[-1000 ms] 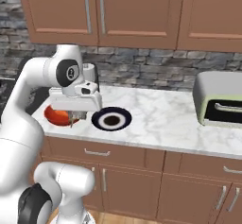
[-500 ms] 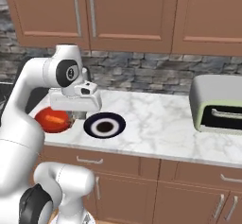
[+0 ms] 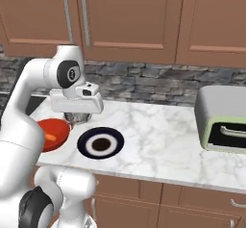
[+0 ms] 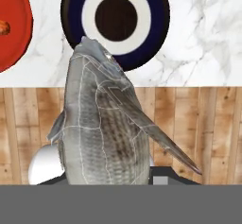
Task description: Place the fish on the plate and place the carrot on the same plate.
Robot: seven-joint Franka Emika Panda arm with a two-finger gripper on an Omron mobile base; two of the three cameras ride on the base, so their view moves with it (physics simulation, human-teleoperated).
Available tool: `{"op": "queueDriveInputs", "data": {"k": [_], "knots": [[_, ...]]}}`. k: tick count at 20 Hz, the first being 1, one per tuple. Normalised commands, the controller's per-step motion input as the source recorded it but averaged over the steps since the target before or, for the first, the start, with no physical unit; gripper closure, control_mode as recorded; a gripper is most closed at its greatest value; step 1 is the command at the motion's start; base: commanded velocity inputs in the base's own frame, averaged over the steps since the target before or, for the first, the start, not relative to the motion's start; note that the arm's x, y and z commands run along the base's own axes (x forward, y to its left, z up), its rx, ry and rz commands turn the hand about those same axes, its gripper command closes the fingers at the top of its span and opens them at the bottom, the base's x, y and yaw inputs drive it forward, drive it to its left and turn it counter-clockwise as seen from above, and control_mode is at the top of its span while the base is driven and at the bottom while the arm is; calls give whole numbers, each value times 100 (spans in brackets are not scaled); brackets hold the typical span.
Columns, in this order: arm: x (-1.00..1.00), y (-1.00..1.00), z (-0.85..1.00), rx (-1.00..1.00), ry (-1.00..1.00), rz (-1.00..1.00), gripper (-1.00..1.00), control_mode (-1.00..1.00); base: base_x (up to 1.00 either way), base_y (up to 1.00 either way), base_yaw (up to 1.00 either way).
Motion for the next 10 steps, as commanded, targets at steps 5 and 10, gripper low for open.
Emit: {"op": "queueDriveInputs", "data": {"k": [5,10], "knots": [[0,0,0,0,0,0,100,100,42,0,0],[0,0,0,0,0,0,100,100,43,0,0]]}}
